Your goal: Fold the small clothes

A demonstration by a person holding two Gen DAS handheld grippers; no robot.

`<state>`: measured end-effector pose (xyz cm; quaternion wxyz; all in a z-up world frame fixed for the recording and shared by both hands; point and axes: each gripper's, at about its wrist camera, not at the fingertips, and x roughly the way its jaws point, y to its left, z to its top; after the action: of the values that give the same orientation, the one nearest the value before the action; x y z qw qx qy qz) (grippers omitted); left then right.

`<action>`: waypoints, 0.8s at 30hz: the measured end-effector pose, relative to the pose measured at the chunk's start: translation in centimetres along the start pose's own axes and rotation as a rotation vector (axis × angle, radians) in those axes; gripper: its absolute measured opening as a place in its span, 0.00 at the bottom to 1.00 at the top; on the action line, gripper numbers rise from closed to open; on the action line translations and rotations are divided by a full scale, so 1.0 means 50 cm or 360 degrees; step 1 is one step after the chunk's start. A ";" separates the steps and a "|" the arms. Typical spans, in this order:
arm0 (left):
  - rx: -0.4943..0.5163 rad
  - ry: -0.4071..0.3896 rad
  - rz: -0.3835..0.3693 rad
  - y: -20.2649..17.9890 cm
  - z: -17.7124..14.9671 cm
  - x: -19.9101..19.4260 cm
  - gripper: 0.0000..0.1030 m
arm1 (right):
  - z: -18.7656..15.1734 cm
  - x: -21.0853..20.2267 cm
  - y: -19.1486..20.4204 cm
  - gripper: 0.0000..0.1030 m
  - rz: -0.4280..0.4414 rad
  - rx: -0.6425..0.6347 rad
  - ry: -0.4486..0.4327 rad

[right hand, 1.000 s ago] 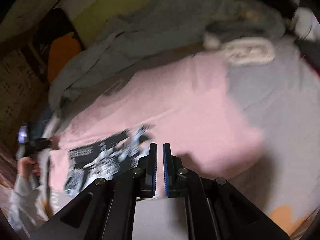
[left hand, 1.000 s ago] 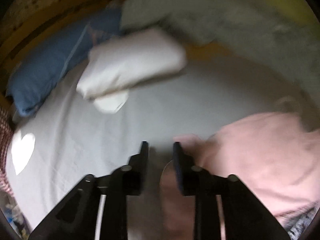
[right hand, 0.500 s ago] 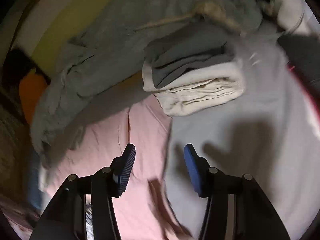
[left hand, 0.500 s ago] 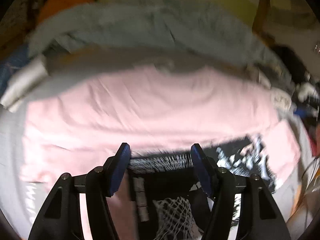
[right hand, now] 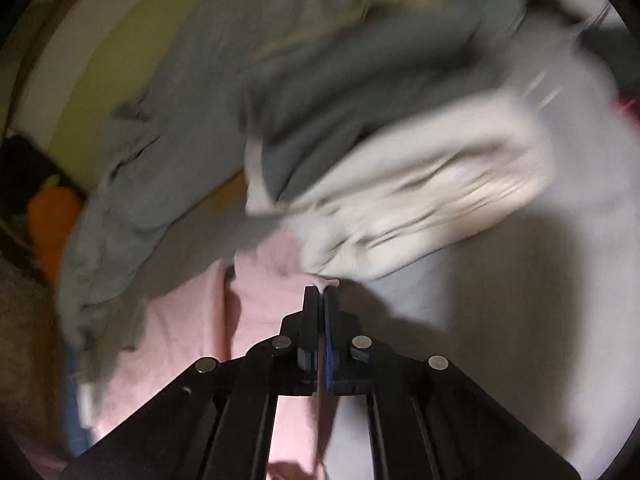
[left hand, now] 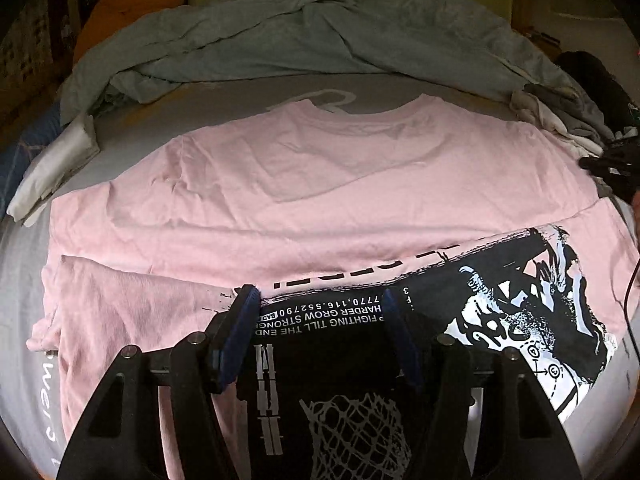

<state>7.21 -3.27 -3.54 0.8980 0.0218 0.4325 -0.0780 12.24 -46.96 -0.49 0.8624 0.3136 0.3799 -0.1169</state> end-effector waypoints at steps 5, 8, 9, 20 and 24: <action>0.0020 0.0015 0.0008 -0.001 0.002 0.002 0.61 | -0.039 -0.141 0.050 0.02 -0.0311 -0.0244 -0.0271; 0.0047 0.0009 0.0032 -0.007 0.000 0.003 0.61 | -0.061 -0.113 0.047 0.02 -0.0460 -0.0325 -0.0157; 0.0056 0.0005 0.0032 -0.007 -0.001 0.003 0.61 | -0.063 -0.092 0.038 0.02 -0.0526 -0.0311 -0.0053; 0.0045 0.0000 0.0012 0.002 -0.001 -0.001 0.61 | 0.001 -0.174 -0.076 0.62 -0.0365 0.0096 -0.0239; -0.0025 0.0000 -0.0046 0.015 0.004 -0.021 0.61 | -0.008 -0.180 -0.062 0.62 -0.0185 0.0107 -0.0210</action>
<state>6.84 -2.41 -2.63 0.8969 0.0087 0.4335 -0.0875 4.49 -49.44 4.47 0.8661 0.3115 0.3358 -0.2000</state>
